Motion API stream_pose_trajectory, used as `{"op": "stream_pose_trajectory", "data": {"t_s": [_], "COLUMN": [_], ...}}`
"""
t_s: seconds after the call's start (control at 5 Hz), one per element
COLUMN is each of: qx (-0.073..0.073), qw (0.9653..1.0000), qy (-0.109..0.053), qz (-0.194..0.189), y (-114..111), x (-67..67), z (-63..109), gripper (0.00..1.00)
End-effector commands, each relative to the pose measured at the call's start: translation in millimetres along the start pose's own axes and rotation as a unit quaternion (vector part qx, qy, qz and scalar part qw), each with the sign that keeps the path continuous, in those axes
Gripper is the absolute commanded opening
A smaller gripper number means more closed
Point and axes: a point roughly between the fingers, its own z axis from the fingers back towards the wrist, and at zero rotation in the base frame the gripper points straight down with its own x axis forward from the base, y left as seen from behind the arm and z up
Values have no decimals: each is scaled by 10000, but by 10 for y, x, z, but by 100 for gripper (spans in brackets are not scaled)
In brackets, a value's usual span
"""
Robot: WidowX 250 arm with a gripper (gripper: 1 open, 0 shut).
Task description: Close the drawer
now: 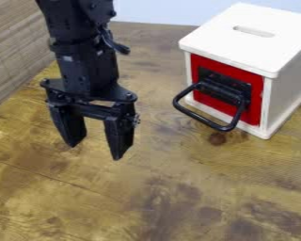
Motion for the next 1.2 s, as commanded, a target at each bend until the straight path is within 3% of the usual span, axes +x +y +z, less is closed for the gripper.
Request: {"op": "stream_pose_trajectory", "data": {"t_s": [0.0,0.2,0.4,0.6,0.8,1.0], "qx": [29,63,92,159,225,268], "qw": [10000,9999,9997,9989,9975,9969], "qy": [87,25,-174,-389,-517,-525], "qz": [-22,114,117,-213,-436,-527], "y": [-9,37,62,37,-47,-69], "x": [129,349,651,843,892,965], "z": [-29,90,234,275,300,213], "gripper": [100,100,100,100,100,100]}}
